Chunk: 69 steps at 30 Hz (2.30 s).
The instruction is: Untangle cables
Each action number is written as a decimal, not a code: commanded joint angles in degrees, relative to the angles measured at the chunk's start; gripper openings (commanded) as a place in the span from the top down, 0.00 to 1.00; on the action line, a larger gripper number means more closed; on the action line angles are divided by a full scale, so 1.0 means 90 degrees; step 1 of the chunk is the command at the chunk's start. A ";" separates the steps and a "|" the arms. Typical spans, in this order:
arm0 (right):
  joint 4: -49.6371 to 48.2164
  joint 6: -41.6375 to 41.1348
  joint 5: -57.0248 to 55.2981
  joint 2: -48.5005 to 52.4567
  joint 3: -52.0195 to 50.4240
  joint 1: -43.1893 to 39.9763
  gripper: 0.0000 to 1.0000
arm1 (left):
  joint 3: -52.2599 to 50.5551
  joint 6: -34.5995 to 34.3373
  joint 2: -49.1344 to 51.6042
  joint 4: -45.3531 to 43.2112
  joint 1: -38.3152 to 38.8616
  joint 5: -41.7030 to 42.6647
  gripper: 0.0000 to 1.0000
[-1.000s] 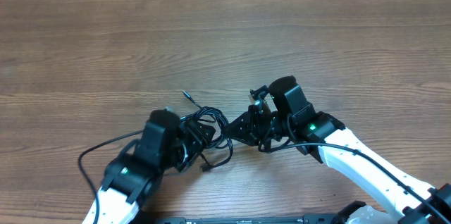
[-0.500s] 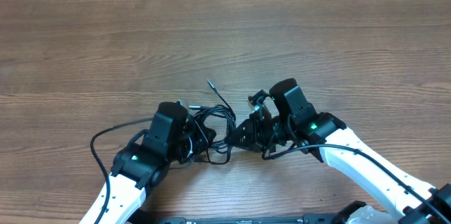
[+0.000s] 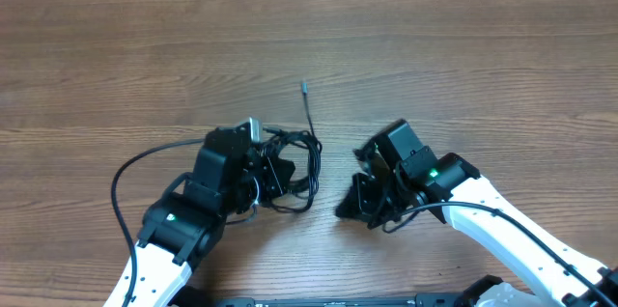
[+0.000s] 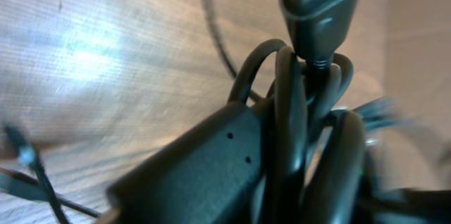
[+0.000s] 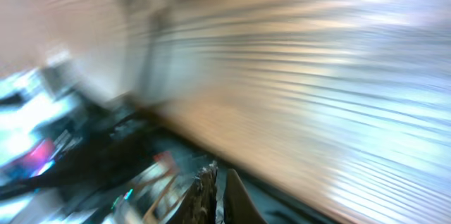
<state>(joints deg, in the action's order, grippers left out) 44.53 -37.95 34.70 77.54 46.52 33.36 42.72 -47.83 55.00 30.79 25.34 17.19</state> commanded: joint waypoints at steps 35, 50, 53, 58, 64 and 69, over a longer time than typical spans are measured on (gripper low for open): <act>0.0233 0.0612 -0.0508 -0.0784 0.1005 -0.0568 0.96 | 0.0355 0.7293 -0.0206 0.1338 -0.0027 0.2072 0.96; 0.0389 0.0699 0.0204 -0.0877 0.1005 -0.0682 0.94 | 0.0355 0.7011 -0.0194 0.1171 -0.0034 0.1287 0.96; 0.0376 0.0780 0.0153 -0.0879 0.1010 -0.0695 0.93 | 0.0355 0.6528 -0.0185 0.1171 -0.0034 0.0704 0.96; 0.0663 0.1377 0.0172 -0.1059 0.1226 -0.0942 0.92 | 0.0355 0.4896 0.0010 0.1168 -0.0034 0.0549 0.96; 0.0447 0.2664 0.1039 -0.1664 0.1302 -0.0901 0.81 | 0.0355 0.4014 0.0512 0.1064 -0.0034 0.1090 0.96; 0.0420 0.2943 0.1146 -0.1719 0.1297 -0.0886 0.71 | 0.0355 0.4889 0.0758 0.0384 -0.0034 0.2268 0.96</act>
<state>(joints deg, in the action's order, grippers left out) 48.47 -16.01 42.41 62.04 56.73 25.26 44.40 -6.24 61.23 37.10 25.34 29.10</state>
